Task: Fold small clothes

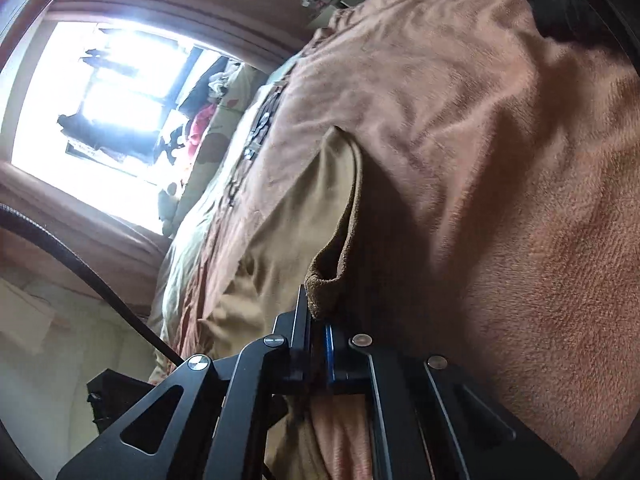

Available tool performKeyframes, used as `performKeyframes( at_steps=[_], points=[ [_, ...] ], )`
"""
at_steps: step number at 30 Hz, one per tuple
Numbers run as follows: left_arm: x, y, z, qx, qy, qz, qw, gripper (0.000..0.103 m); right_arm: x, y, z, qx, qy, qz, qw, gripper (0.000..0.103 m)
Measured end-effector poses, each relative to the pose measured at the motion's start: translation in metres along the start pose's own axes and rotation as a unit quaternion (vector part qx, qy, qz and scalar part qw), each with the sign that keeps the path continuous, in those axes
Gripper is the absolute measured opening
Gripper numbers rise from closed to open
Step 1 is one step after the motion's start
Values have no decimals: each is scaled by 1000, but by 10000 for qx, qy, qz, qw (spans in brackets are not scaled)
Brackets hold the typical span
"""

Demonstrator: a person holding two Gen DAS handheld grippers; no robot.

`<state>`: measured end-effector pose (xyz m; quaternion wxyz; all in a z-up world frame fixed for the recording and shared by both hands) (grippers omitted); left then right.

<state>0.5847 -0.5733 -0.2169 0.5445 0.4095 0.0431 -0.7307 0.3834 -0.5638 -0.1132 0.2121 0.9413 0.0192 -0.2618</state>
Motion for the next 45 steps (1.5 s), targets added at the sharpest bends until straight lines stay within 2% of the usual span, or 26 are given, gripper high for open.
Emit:
performKeyframes(
  at_steps=[5, 9, 15, 17, 21, 27, 34, 36, 37, 38, 39, 40, 43, 45],
  points=[
    [4, 1, 1, -41, -13, 20, 10000, 13, -16, -9, -34, -389, 514, 18, 9979, 1],
    [10, 4, -1, -121, -32, 68, 9999, 12, -18, -23, -50, -472, 762, -187, 9958, 0],
    [11, 4, -4, -303, -146, 118, 9994, 12, -10, -32, -51, -324, 911, -518, 9940, 0],
    [5, 2, -10, -442, -275, 114, 9986, 12, -6, -23, -47, -226, 934, -566, 9938, 0],
    [-16, 2, -14, -523, -471, 145, 9974, 12, 1, -26, -45, -189, 963, -692, 9928, 0],
    [-67, 10, -23, -528, -144, 444, 9975, 12, 20, -36, -49, -231, 772, -1019, 9915, 1],
    [-106, 13, -22, -503, 85, 611, 9968, 13, 43, -58, -62, -475, 121, -1647, 9851, 1],
    [-108, 16, -17, -474, 124, 619, 9969, 13, 52, -65, -62, -571, -165, -1933, 9793, 5],
    [-110, 16, -14, -451, 144, 620, 9970, 13, 54, -67, -60, -519, -206, -2023, 9777, 17],
    [-112, 20, -13, -436, 153, 620, 9970, 13, 54, -66, -60, -439, -186, -2066, 9773, 45],
    [-114, 19, -11, -425, 162, 616, 9971, 13, 51, -65, -60, -351, -62, -2058, 9779, 57],
    [-114, 19, -8, -414, 167, 607, 9972, 13, 48, -62, -62, -388, 86, -2039, 9782, 64],
    [-114, 21, 4, -328, 175, 584, 9976, 13, 30, -51, -65, -523, -106, -1740, 9833, 65],
    [-109, 21, 12, -259, 162, 553, 9980, 13, 16, -39, -59, -348, -159, -1493, 9881, 65]
  ],
)
Point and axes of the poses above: each gripper's, at about its wrist camera, not at the fingertips, and x roughly the way its jaws point, z to its right, y to its top, the point moved 3 cm from there along x, roughly the way its jaws point, and after that the axes turned 14 degrees about -y, right-handed, at the moved point
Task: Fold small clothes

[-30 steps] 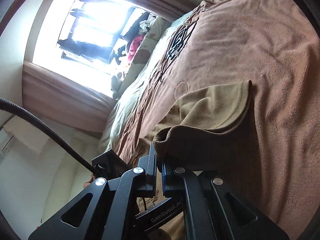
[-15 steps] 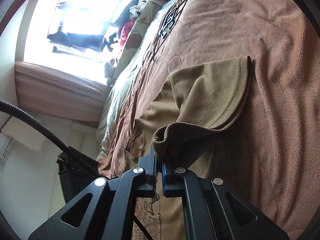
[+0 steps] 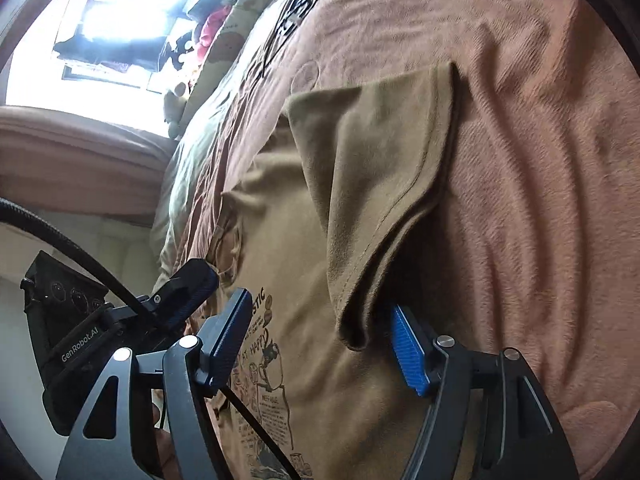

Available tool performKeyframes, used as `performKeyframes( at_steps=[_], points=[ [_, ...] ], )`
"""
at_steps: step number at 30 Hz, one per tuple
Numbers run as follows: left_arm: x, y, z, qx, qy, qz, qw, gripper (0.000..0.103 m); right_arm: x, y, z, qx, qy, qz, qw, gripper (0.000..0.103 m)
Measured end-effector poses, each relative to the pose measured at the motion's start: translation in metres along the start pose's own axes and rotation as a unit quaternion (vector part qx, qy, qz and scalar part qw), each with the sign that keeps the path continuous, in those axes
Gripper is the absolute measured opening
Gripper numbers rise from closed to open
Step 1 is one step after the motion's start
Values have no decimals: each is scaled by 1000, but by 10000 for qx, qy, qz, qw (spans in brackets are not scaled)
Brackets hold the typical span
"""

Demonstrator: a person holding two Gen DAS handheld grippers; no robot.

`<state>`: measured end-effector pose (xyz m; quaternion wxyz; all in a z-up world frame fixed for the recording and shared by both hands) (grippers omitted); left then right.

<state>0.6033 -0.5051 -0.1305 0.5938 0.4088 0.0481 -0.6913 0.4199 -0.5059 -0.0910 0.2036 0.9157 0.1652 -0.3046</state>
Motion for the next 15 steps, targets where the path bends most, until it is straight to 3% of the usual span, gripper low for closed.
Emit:
performKeyframes(
  at_steps=[9, 12, 14, 15],
  points=[
    [52, -13, 36, 420, -63, -419, 9982, 13, -48, 8, 32, 634, -203, 887, 9938, 65],
    [75, -13, 46, 578, -67, -577, 9966, 16, -52, 5, 37, 829, -194, 1039, 9909, 52],
    [91, -13, 53, 666, -83, -690, 9954, 22, -56, 3, 42, 981, -187, 1132, 9885, 45],
    [99, -13, 56, 743, -54, -751, 9944, 30, -52, 0, 41, 1054, -216, 1173, 9873, 43]
  ],
)
Point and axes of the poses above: each gripper's, at about its wrist camera, not at the fingertips, and x roughly the way its jaws point, z to its right, y to its top, the point moved 3 cm from there along x, roughly the way its jaws point, and after that the axes turned 14 degrees about -y, right-handed, at the moved point
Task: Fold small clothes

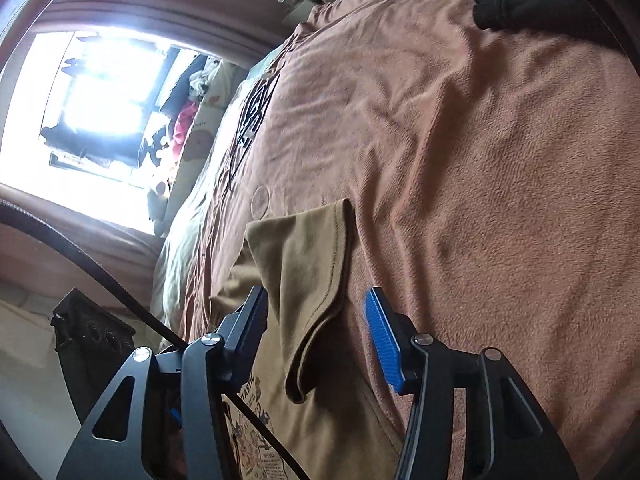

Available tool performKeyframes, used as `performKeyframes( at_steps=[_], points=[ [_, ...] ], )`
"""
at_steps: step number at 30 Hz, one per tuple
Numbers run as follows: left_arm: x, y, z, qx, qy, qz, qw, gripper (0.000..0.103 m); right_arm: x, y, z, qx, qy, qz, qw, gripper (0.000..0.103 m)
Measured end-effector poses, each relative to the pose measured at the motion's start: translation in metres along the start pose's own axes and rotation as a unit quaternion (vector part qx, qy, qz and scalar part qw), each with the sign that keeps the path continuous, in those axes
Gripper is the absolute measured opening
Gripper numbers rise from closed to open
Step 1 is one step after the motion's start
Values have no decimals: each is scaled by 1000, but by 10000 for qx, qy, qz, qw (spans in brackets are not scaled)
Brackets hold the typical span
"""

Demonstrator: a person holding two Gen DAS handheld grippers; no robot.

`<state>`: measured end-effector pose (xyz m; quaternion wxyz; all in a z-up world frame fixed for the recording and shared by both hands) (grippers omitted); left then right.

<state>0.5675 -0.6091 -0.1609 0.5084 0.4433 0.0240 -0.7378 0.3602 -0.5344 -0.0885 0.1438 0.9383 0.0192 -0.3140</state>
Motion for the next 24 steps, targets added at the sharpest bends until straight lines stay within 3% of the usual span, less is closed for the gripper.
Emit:
performKeyframes(
  at_steps=[2, 11, 16, 17, 19, 24],
  points=[
    [13, 2, 5, 190, 170, -82, 9996, 38, -2, 0, 2, 115, -34, 102, 9999, 42],
    [64, 9, -2, 286, 520, -400, 9974, 38, -26, -10, 27, 397, -99, 286, 9988, 42],
    [73, 4, -6, 438, 793, -256, 9956, 38, -38, -14, 29, 349, -50, 310, 9989, 42],
    [73, 5, -6, 408, 791, -253, 9957, 37, -36, -10, 27, 340, -33, 318, 9989, 42],
    [70, 8, -12, 332, 919, -228, 9950, 14, -37, -11, 26, 304, 7, 327, 9990, 42],
    [49, 10, -20, 150, 477, -4, 9987, 7, -29, -2, 24, 254, 40, 285, 9993, 42]
  ],
)
Point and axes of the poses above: each gripper's, at about its wrist camera, not at the fingertips, and x roughly the way its jaws point, z to its right, y to its top, the point moved 3 cm from there along x, roughly the way its jaws point, and after that the axes turned 14 degrees about -y, right-handed, at the moved point
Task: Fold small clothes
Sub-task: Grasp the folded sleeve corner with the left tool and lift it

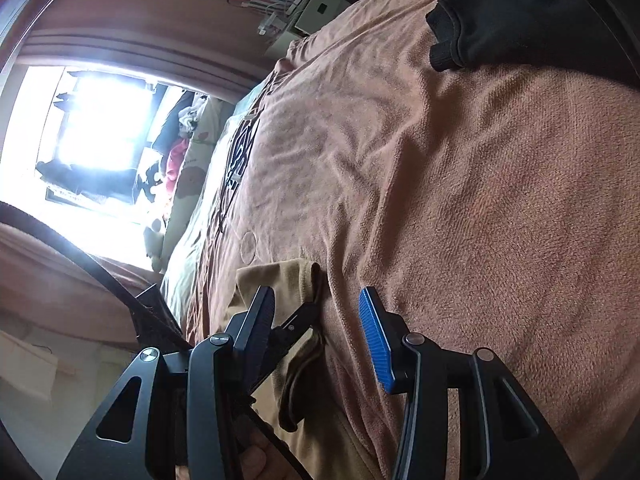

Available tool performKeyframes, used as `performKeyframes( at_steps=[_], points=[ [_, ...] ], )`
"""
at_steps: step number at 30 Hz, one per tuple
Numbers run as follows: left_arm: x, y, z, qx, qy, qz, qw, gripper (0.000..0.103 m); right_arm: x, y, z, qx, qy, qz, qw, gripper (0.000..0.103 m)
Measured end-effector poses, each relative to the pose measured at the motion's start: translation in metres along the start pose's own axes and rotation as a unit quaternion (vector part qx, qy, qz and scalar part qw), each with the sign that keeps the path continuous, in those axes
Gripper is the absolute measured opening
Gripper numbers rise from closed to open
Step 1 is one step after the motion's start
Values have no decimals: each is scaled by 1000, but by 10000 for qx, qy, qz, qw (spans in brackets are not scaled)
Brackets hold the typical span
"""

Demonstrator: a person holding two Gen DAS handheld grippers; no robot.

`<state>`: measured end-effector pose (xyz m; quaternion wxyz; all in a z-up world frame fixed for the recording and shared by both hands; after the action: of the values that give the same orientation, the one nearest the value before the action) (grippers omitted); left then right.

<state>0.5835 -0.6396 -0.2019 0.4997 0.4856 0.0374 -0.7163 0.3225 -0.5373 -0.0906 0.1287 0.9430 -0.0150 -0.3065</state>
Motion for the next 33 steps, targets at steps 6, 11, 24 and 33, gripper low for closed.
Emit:
performKeyframes(
  at_steps=[6, 11, 24, 33],
  points=[
    [-45, 5, -1, -28, -268, 276, 9993, 7, 15, 2, -14, -309, 100, -105, 9994, 42],
    [-80, 9, -7, -94, -262, 504, 9983, 7, 29, 1, -20, -471, 172, -252, 9984, 42],
    [-152, 2, -75, -600, 211, 973, 9932, 7, 64, 2, -43, -1006, 131, -590, 9931, 42],
    [-159, -7, -120, -1003, 548, 1069, 9877, 7, 87, 4, -64, -1394, 314, -760, 9868, 42]
  ],
)
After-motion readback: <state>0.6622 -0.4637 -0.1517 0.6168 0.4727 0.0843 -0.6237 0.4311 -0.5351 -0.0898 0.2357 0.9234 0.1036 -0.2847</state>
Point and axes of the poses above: each gripper's, at about its wrist camera, not at the fingertips, and x roughly the way its jaws point, z to its right, y to its top, the point moved 3 cm from there along x, roughly the way its jaws point, and after that the axes turned 14 degrees about -y, right-handed, at the moved point
